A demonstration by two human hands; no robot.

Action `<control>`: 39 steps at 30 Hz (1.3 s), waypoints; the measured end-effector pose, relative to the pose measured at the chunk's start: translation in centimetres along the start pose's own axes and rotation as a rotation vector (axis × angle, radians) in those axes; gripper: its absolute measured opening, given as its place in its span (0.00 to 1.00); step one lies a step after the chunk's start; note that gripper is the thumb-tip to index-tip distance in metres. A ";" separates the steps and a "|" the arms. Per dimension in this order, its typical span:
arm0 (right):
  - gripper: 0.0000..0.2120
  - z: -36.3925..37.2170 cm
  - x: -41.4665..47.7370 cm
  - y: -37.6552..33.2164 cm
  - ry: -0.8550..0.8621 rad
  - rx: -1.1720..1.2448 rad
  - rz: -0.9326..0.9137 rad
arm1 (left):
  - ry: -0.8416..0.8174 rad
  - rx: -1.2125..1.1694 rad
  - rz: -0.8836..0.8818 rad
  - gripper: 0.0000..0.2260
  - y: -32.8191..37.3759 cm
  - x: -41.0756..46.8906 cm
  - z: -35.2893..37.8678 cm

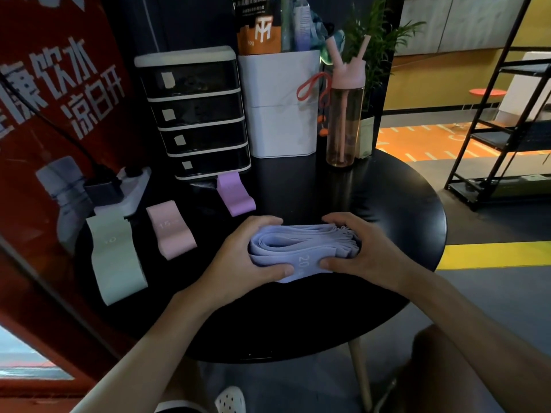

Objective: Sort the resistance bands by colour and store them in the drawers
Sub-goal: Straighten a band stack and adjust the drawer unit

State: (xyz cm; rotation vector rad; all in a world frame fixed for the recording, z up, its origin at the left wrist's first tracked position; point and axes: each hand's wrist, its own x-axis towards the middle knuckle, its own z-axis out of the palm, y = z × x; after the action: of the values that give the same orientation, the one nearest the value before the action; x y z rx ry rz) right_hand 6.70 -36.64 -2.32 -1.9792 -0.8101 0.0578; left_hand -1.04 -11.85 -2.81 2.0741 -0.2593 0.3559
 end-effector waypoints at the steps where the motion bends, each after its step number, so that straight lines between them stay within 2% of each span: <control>1: 0.29 0.0 0.0 0.1 0.015 -0.008 -0.011 | -0.015 0.050 0.025 0.31 0.0 -0.2 -0.3; 4: 0.28 0.1 0.1 0.2 0.042 -0.045 -0.051 | -0.054 0.174 0.047 0.36 -0.1 -0.7 -1.0; 7: 0.32 0.1 0.2 -0.1 0.028 -0.080 -0.079 | -0.108 0.245 0.032 0.42 -0.2 -0.8 -1.4; 14: 0.38 0.3 0.2 0.1 0.012 -0.119 -0.062 | -0.120 0.337 0.056 0.40 -0.9 -1.1 -2.1; 16: 0.36 0.3 0.2 0.1 0.003 -0.130 -0.059 | -0.119 0.308 0.016 0.42 -1.0 -1.0 -2.1; 19: 0.28 0.2 0.3 0.2 0.013 -0.112 -0.061 | -0.128 0.293 -0.056 0.42 -0.5 -0.3 -1.7; 22: 0.25 0.2 0.4 0.5 0.041 -0.077 -0.053 | -0.135 0.275 -0.059 0.41 0.3 1.1 -1.7; 26: 0.28 0.2 0.4 0.8 0.029 -0.085 -0.046 | -0.259 0.519 0.002 0.40 2.0 2.6 -1.3; 28: 0.26 0.1 0.5 0.8 0.030 -0.082 -0.061 | -0.301 0.626 0.043 0.37 2.8 3.0 -0.9; 31: 0.22 0.1 0.6 1.0 0.044 -0.084 -0.109 | -0.331 0.758 0.104 0.25 3.7 3.7 -0.3; 33: 0.22 0.0 0.5 0.9 0.045 -0.072 -0.117 | -0.366 0.800 0.120 0.21 4.3 4.1 0.3; 39: 0.33 -0.5 0.1 0.7 -0.003 -0.003 -0.061 | -0.419 0.863 0.153 0.15 5.7 5.5 2.3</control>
State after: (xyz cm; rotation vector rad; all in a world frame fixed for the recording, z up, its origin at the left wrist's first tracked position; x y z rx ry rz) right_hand 7.31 -37.12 -2.57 -1.9565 -0.8727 0.0242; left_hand 2.59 -16.92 2.57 2.9886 -0.5939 0.1160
